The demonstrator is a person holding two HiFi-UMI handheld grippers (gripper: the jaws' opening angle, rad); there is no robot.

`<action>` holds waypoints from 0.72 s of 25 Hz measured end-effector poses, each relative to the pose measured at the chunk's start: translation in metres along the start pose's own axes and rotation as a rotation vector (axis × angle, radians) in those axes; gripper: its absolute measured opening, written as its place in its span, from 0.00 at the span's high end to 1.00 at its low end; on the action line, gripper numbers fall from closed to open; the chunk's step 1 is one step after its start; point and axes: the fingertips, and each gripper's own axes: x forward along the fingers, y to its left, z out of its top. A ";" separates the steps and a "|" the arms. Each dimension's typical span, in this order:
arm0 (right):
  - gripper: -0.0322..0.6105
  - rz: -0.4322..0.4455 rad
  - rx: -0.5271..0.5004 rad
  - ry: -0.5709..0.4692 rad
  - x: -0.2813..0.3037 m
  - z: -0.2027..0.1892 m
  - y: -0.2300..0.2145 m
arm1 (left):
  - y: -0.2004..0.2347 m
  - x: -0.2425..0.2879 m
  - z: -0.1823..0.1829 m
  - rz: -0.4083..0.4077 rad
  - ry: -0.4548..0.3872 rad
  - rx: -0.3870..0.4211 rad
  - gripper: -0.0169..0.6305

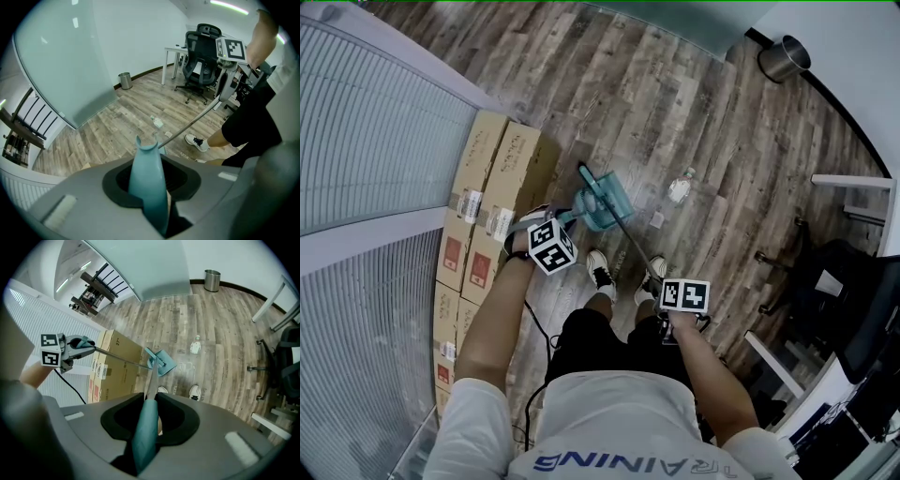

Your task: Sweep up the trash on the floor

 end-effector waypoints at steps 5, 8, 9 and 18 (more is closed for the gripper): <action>0.78 -0.083 0.001 -0.101 -0.029 0.039 -0.046 | -0.001 0.000 0.001 0.002 0.005 0.002 0.82; 0.78 -0.164 0.009 -0.159 -0.038 0.072 -0.080 | -0.003 -0.001 -0.001 0.005 0.000 0.004 0.82; 0.78 -0.189 0.017 -0.170 -0.039 0.084 -0.091 | -0.003 -0.001 -0.001 0.007 -0.001 0.005 0.82; 0.78 -0.281 -0.032 -0.131 -0.008 0.107 -0.109 | -0.003 -0.002 0.001 0.011 -0.002 0.010 0.82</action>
